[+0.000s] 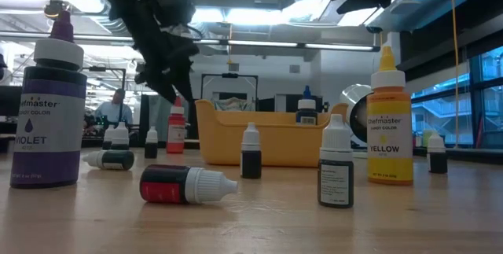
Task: Pick & Place food coloring
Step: Put the orange food coloring bottle into the yellow bin
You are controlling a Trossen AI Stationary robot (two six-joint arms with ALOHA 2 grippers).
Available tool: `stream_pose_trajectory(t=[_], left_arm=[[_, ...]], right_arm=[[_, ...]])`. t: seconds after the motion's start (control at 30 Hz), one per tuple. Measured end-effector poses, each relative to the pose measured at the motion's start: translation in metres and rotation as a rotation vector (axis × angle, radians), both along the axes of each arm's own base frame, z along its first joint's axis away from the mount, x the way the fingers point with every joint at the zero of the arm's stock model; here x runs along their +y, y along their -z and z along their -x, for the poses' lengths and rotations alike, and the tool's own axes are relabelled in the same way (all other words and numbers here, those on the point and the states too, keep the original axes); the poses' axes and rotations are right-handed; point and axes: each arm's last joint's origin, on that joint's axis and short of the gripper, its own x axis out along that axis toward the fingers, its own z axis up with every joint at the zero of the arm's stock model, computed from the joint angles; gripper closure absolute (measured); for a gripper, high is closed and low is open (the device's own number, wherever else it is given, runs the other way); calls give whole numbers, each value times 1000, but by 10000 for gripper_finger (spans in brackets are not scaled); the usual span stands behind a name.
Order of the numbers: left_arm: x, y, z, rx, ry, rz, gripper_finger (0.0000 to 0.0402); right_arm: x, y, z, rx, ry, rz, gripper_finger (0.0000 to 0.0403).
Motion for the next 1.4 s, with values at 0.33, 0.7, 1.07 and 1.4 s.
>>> stream_pose_trajectory(t=[0.33, 0.7, 1.07, 1.4], left_arm=[[3, 16, -6, 60, -3, 26, 167], [1, 18, 0, 118, -5, 55, 217], [1, 18, 0, 115, -6, 52, 304], [1, 18, 0, 115, -6, 53, 302]], right_arm=[[0, 0, 0, -1, 1, -1, 105], [0, 0, 0, 2, -1, 2, 105], [0, 0, 0, 4, -1, 4, 105], [0, 0, 0, 5, -2, 4, 105]])
